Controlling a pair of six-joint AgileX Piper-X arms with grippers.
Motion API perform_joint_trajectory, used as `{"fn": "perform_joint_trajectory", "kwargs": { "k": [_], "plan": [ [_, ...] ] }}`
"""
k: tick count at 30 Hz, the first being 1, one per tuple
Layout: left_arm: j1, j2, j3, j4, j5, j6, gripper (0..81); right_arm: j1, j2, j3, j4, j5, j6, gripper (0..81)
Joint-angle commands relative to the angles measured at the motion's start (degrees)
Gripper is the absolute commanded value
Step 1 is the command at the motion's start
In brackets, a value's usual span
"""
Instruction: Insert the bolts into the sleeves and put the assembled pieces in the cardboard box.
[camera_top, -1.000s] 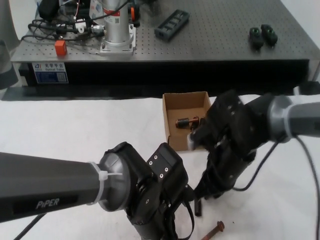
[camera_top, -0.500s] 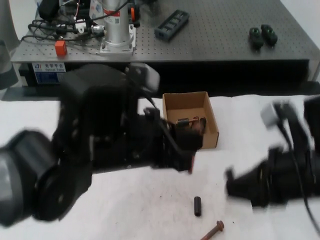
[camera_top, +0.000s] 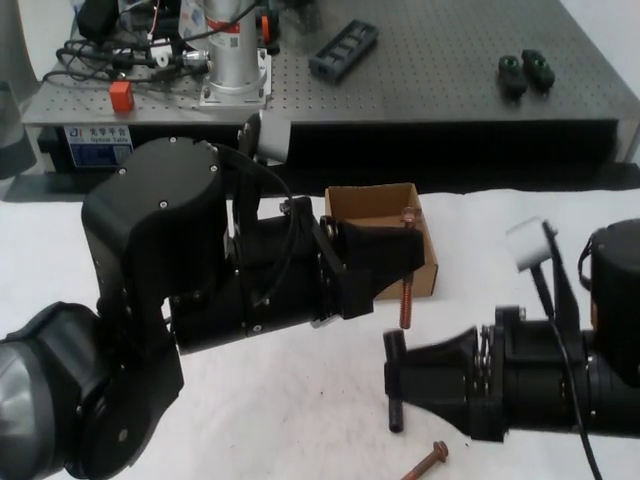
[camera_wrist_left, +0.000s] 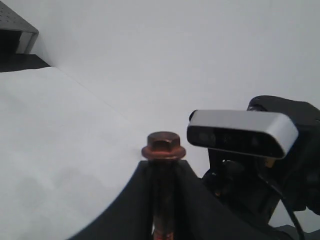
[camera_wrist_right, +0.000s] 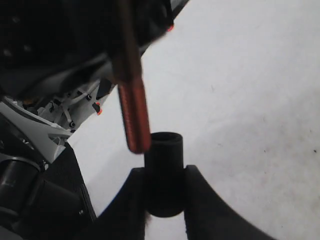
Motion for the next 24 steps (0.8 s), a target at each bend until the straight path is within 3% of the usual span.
{"fn": "perform_joint_trajectory", "kwargs": {
  "k": [1,9,24],
  "plan": [
    [0.2,-0.1,-0.3,-1.3,-0.7,-1.1,0.7,0.2,-0.4,-0.1,-4.0,0.8,1.9,5.0],
    [0.2,-0.1,-0.3,-1.8,-6.4,-1.1,0.7,0.2,-0.5,0.1,-3.4,1.1,1.9,5.0],
    [0.2,-0.1,-0.3,-2.7,-7.7,-1.1,0.7,0.2,-0.5,0.1,-8.5,4.4,1.7,5.0]
  ]
}}
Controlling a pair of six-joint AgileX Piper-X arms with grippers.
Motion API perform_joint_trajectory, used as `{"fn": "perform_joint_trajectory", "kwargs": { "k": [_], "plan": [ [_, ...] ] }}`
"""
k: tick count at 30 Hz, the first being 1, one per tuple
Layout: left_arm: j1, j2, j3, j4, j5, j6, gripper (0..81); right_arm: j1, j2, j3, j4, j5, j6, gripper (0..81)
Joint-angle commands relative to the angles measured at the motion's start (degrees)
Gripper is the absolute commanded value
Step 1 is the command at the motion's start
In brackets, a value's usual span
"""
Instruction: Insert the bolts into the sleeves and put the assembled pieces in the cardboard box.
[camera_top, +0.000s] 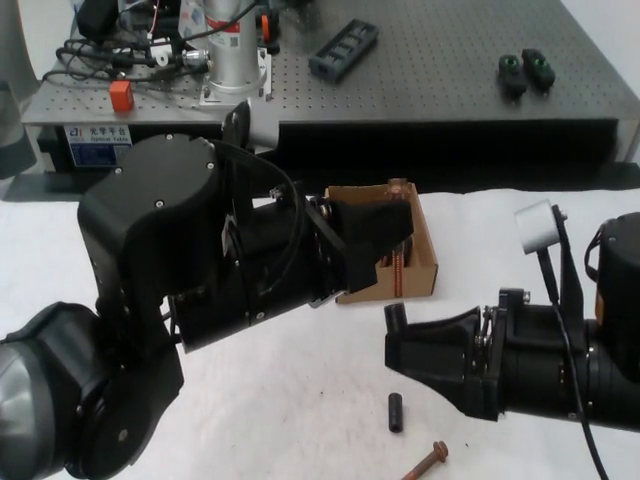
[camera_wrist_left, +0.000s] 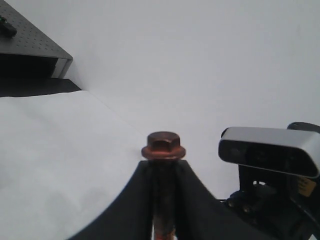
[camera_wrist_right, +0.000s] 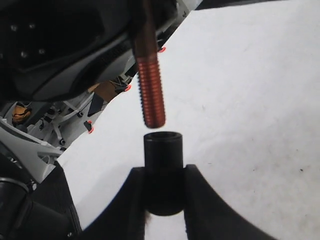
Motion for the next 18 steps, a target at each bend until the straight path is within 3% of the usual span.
{"fn": "perform_joint_trajectory", "kwargs": {
  "k": [1,15,18],
  "plan": [
    [0.2,-0.1,-0.3,-1.2,0.0,-0.9,0.7,0.2,-0.5,-0.3,-2.2,0.3,0.0,5.0],
    [0.2,-0.1,-0.3,0.0,1.4,-2.4,1.0,0.2,-0.5,-0.3,-7.6,1.6,0.0,5.0],
    [0.2,-0.1,-0.3,2.5,2.5,-3.0,16.7,0.2,-0.5,-0.3,-11.0,3.9,0.0,5.0]
  ]
}}
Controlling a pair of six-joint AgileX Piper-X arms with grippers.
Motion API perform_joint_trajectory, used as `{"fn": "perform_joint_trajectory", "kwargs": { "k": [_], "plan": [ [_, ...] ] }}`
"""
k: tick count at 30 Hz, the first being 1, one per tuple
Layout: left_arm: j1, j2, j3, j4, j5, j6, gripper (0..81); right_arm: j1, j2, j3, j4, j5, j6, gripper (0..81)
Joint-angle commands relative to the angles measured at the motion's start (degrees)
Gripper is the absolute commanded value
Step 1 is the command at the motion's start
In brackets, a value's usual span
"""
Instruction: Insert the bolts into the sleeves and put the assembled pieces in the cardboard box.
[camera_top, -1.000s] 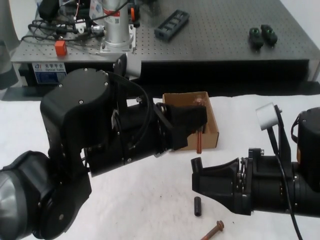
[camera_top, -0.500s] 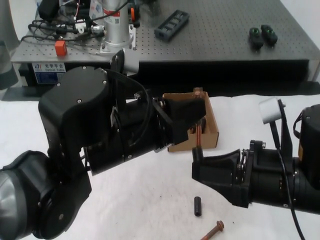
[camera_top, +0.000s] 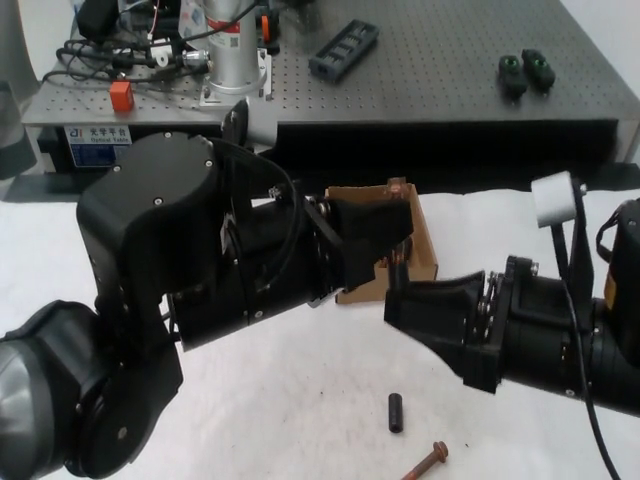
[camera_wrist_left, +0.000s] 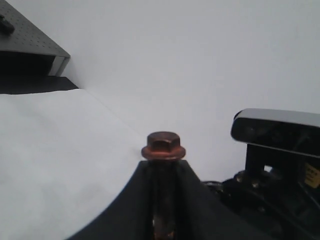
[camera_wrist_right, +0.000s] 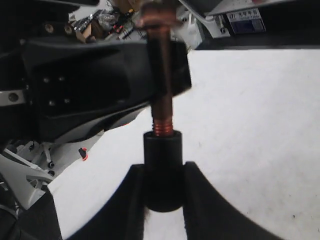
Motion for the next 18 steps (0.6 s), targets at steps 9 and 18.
{"fn": "perform_joint_trajectory", "kwargs": {
  "k": [9,18],
  "plan": [
    [0.0,-0.1,-0.3,6.0,1.6,-1.2,49.3,-5.9,5.8,-3.2,-4.9,13.9,-6.6,5.0],
    [0.0,-0.1,-0.3,15.5,1.6,4.8,48.3,-10.7,35.3,-28.0,10.6,18.2,-12.1,5.0]
  ]
}}
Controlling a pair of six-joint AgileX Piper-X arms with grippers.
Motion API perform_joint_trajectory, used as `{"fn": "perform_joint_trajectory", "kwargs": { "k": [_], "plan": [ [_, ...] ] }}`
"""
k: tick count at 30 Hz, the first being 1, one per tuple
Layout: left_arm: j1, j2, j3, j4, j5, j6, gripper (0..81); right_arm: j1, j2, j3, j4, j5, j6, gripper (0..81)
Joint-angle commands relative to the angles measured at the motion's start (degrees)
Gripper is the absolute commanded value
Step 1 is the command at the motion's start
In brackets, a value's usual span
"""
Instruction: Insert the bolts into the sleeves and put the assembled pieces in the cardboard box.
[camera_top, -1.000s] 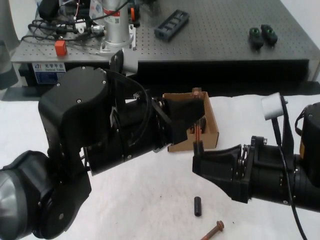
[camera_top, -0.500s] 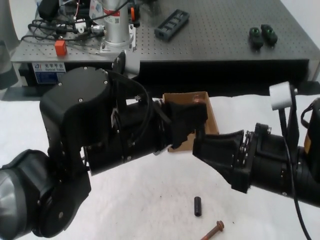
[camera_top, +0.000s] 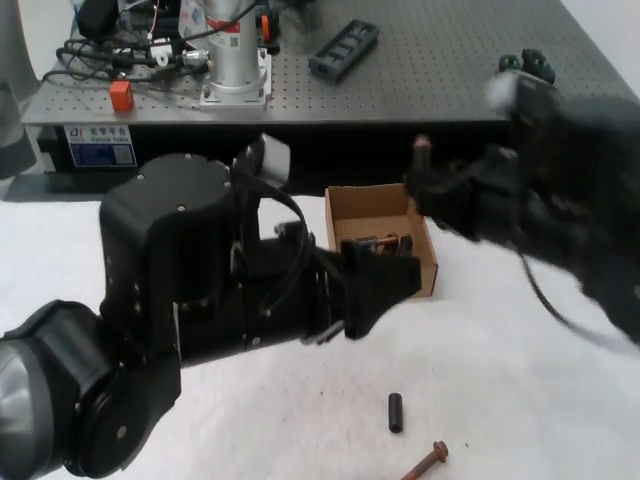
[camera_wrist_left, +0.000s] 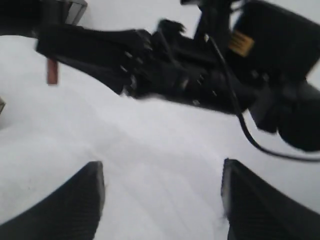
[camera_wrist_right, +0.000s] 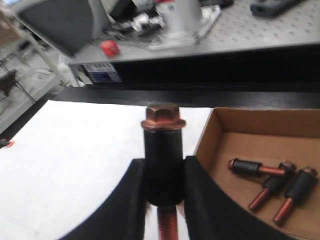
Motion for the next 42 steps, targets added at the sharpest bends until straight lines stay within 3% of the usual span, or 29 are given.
{"fn": "perform_joint_trajectory", "kwargs": {
  "k": [1,8,13,15,18,20,26,34,42],
  "plan": [
    [-0.2,-0.1,-0.3,-0.2,0.2,2.9,48.3,-0.3,2.2,-2.3,3.3,1.3,-1.8,5.0],
    [-0.2,-0.1,-0.3,11.0,-2.5,8.7,48.3,-0.1,22.4,-27.0,22.5,7.0,-7.9,5.0],
    [-0.2,-0.1,-0.3,13.0,-3.8,10.2,48.3,-0.1,29.4,-36.3,33.5,7.9,-8.3,0.2],
    [-0.2,-0.1,-0.3,13.0,-4.2,10.3,48.3,-0.1,29.8,-37.3,34.9,7.8,-8.9,11.8],
    [-0.2,-0.1,-0.3,13.0,-5.3,10.3,48.3,-0.1,29.3,-37.4,34.4,5.8,-8.9,35.4],
    [-0.2,-0.1,-0.3,13.0,-5.3,10.3,48.3,-0.4,28.0,-37.4,34.3,5.2,-8.8,40.4],
    [-0.2,-0.1,-0.3,15.2,-7.1,11.1,48.3,-1.1,16.7,-35.9,38.4,-2.5,-8.8,27.0],
    [-0.2,-0.1,-0.3,16.0,-7.7,13.4,48.3,3.1,-1.1,-16.0,44.6,2.0,-6.0,26.4],
    [-0.2,-0.1,-0.3,25.3,-10.4,19.8,48.3,9.5,0.4,-3.6,44.5,5.1,-1.9,32.1]
  ]
}}
